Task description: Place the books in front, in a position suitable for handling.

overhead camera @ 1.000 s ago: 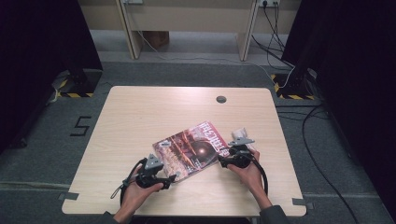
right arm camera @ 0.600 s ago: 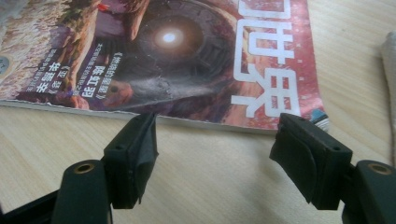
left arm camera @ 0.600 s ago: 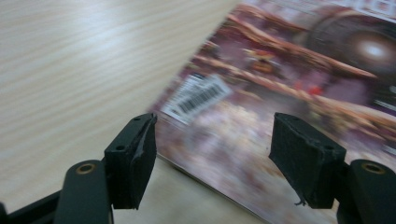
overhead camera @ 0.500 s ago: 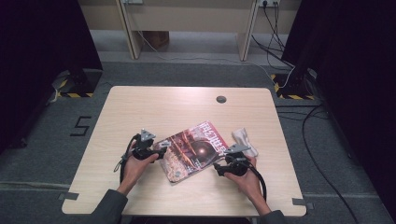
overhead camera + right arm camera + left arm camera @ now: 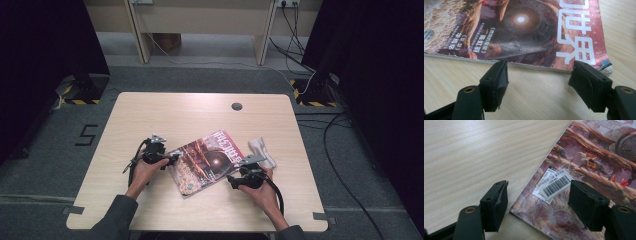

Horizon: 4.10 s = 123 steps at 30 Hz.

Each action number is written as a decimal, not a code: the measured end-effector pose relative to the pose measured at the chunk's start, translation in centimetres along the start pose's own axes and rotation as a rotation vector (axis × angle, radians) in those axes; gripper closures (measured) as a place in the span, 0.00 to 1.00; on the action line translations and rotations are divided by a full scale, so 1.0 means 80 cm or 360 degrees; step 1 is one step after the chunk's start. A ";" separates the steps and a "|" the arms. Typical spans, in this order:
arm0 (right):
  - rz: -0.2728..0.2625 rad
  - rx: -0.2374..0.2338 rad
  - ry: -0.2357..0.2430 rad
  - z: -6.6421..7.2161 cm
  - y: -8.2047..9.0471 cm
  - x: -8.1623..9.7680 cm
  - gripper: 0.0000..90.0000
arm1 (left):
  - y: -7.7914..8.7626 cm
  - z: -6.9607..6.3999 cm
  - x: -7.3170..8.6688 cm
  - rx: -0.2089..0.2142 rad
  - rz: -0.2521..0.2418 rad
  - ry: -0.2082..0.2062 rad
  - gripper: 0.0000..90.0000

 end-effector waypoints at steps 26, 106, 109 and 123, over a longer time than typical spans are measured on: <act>-0.0010 -0.0091 -0.0109 -0.008 -0.001 -0.001 0.33 | 0.038 -0.072 0.072 0.0003 0.0047 -0.0169 0.31; 0.0008 0.0030 -0.0029 -0.007 -0.015 -0.016 0.34 | 0.042 -0.166 0.107 0.0087 0.0089 -0.0435 0.39; 0.0012 0.0023 -0.0039 -0.008 -0.015 -0.017 0.34 | 0.043 -0.169 0.108 0.0099 0.0081 -0.0438 0.40; -0.0163 0.0140 -0.0112 -0.061 0.034 -0.030 0.42 | 0.060 -0.162 0.112 0.0138 0.0008 -0.0369 0.25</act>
Point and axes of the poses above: each handheld gripper's, and its own axes: y roughly backward along the jaws, x roughly out of its underside, z roughly to its left, the point moved 10 cm from there along -y, roughly forward along the jaws, and after that the axes turned 12 degrees about z, right-handed, at the moved point
